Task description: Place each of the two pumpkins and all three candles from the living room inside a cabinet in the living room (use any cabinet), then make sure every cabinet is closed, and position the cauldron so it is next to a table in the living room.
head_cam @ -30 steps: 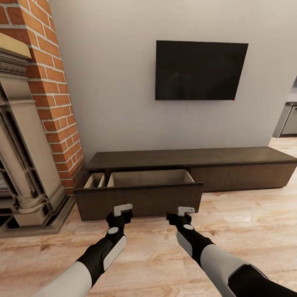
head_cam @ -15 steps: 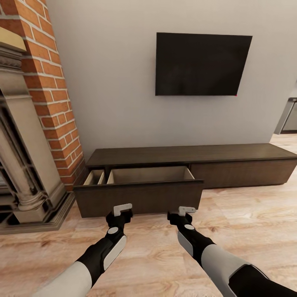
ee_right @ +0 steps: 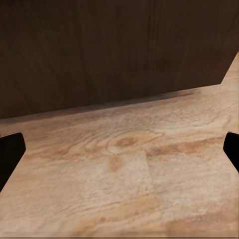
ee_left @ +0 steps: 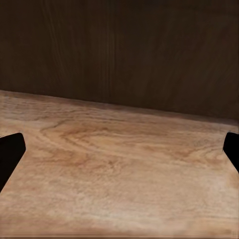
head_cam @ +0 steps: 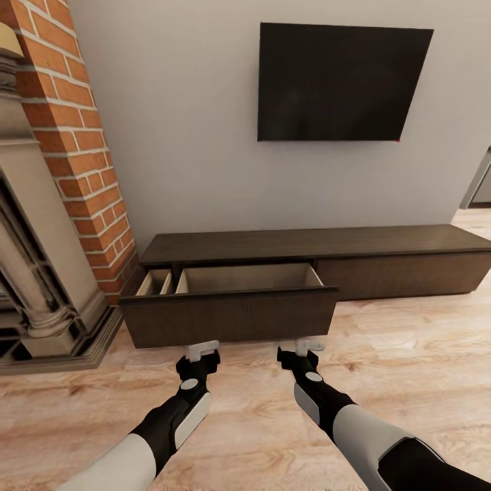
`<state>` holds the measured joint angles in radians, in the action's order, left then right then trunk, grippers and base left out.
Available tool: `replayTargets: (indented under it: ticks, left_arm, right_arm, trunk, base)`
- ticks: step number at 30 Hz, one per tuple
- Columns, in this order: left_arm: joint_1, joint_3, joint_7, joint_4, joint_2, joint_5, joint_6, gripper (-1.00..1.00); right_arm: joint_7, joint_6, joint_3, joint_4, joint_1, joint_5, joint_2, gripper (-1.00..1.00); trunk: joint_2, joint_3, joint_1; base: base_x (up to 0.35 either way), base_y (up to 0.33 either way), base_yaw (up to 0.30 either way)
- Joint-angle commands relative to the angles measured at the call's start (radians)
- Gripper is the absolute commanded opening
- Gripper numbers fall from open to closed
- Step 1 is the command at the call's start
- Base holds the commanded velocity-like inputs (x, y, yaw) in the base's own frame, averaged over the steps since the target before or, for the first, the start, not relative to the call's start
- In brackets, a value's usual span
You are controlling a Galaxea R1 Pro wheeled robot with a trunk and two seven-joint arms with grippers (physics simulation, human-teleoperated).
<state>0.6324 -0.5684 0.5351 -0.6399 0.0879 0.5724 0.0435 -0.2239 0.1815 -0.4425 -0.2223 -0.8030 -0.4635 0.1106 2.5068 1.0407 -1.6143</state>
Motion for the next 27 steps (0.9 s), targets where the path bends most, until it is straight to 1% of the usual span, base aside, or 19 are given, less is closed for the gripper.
replayTargets:
  ticks: [1,6,10,14,19,24,27]
  left_arm:
    - [0.001,-0.006,0.007,0.0,-0.001,0.01,0.005,1.0]
    - [0.001,-0.002,0.01,0.002,-0.001,0.014,0.005,1.0]
    - [0.001,0.018,0.022,0.003,0.0,0.014,0.005,1.0]
    - [0.001,0.022,0.024,0.003,0.0,0.009,0.007,1.0]
    - [0.001,0.019,0.023,0.003,0.0,0.008,0.051,1.0]
    - [0.001,0.023,0.024,0.004,0.0,0.013,0.055,1.0]
    - [0.001,0.022,0.023,0.004,0.0,0.012,0.059,1.0]
  right_arm:
    - [-0.005,0.004,-0.009,0.001,-0.001,-0.009,0.0,1.0]
    - [-0.005,0.004,-0.008,0.001,-0.001,-0.009,0.0,1.0]
    - [-0.005,0.004,-0.008,0.001,-0.001,-0.009,0.0,1.0]
    - [-0.005,0.004,-0.008,0.001,-0.001,-0.009,-0.001,1.0]
    - [-0.005,0.004,-0.008,0.001,-0.001,-0.009,-0.002,1.0]
    - [-0.005,0.004,-0.008,0.001,-0.001,-0.009,0.0,1.0]
    - [-0.005,0.004,-0.008,0.001,-0.001,-0.009,-0.001,1.0]
  trunk:
    - [0.001,0.005,0.0]
    - [0.002,0.024,-0.002]
    - [0.003,0.04,-0.004]
    - [0.003,0.04,-0.004]
    - [0.003,0.04,-0.004]
    - [0.003,0.04,-0.004]
    - [0.003,0.04,-0.004]
  base:
    - [0.0,0.0,0.0]
    - [0.0,0.0,0.0]
    - [0.0,0.0,0.0]
    - [0.0,0.0,0.0]
    - [0.002,0.0,0.0]
    - [0.21,0.0,0.0]
    - [0.092,0.0,0.0]
